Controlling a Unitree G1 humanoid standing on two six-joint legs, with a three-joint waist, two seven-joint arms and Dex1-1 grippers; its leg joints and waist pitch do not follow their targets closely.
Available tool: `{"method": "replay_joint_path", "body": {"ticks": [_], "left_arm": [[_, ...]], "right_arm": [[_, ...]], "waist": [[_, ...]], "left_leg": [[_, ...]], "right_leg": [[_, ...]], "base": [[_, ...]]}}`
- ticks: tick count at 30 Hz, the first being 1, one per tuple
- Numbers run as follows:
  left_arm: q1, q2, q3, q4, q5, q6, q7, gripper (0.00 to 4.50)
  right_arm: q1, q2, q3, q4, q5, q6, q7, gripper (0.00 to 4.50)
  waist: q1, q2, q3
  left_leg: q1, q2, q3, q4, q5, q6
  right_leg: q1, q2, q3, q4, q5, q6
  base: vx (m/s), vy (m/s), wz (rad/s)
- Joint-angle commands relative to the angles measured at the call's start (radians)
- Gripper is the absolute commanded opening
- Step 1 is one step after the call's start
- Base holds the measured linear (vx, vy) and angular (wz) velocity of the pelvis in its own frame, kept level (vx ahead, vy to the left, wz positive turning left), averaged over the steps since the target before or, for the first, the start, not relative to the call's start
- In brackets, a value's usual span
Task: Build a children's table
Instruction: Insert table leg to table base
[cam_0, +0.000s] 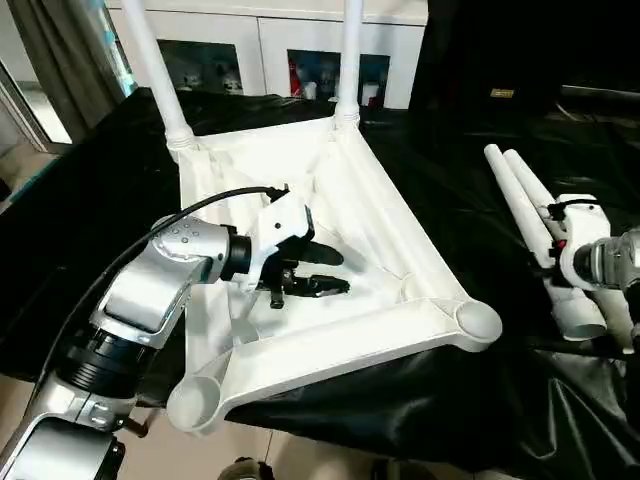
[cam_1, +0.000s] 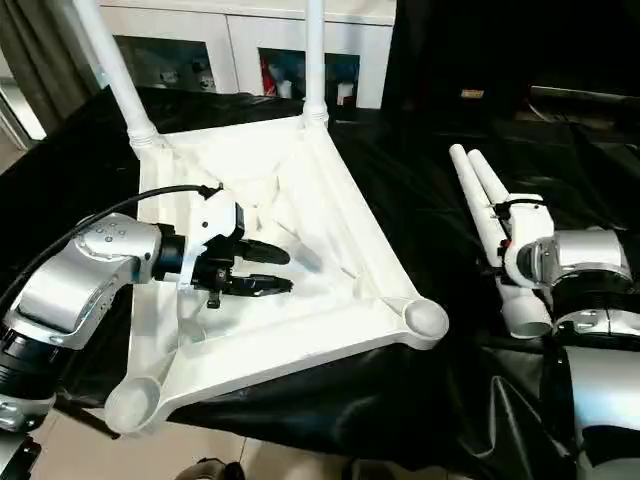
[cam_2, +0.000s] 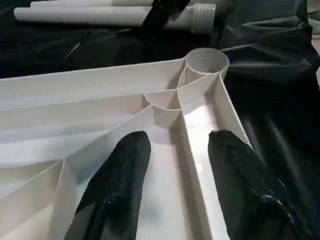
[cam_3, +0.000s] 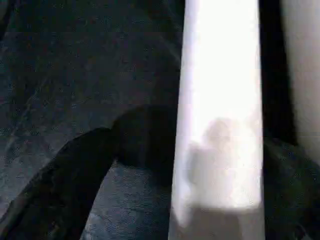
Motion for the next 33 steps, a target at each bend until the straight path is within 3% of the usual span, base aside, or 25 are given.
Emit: {"method": "replay_joint_path", "body": {"ticks": [1,17,23,24,33], "left_arm": [[0.0,0.015,-0.012,-0.023,-0.01,0.009,0.004,2.2],[-0.006,0.023,-0.003,-0.029,-0.012,0.006,0.009,2.2],[-0.01,0.022,-0.005,-0.027,-0.014,0.005,0.009,2.2],[-0.009,0.026,-0.011,-0.035,-0.024,0.023,-0.002,2.38],[-0.016,-0.012,0.006,-0.017,-0.019,0.031,0.061,3.12]], "right_arm": [[-0.012,0.004,0.01,-0.027,0.012,0.016,0.01,4.45],[0.004,0.044,0.05,-0.077,0.026,0.085,0.083,4.45],[0.013,0.044,0.066,-0.081,0.021,0.098,0.1,3.97],[0.02,0.046,0.064,-0.074,0.022,0.098,0.101,3.92],[0.052,0.06,0.003,-0.026,0.042,0.072,0.031,3.11]], "waist": [[0.005,-0.015,-0.087],[0.005,-0.018,-0.09],[0.008,-0.018,-0.094],[0.008,-0.023,-0.098],[0.016,-0.023,-0.102]], "left_leg": [[0.018,0.014,-0.004,-0.056,-0.233,0.017],[0.016,0.014,-0.005,-0.056,-0.226,0.014],[0.018,0.016,-0.004,-0.055,-0.213,0.012],[0.019,0.016,-0.003,-0.053,-0.213,0.01],[0.021,0.016,-0.003,-0.052,-0.224,-0.007]], "right_leg": [[0.061,-0.022,0.017,-0.071,-0.286,-0.242],[0.063,-0.024,0.018,-0.068,-0.296,-0.236],[0.062,-0.025,0.018,-0.066,-0.28,-0.242],[0.065,-0.024,0.018,-0.065,-0.278,-0.243],[0.062,-0.024,0.019,-0.066,-0.28,-0.232]], "base": [[0.0,0.0,0.0],[0.0,0.0,0.0],[0.0,0.0,0.0],[0.0,0.0,0.0],[0.0,0.0,0.0]]}}
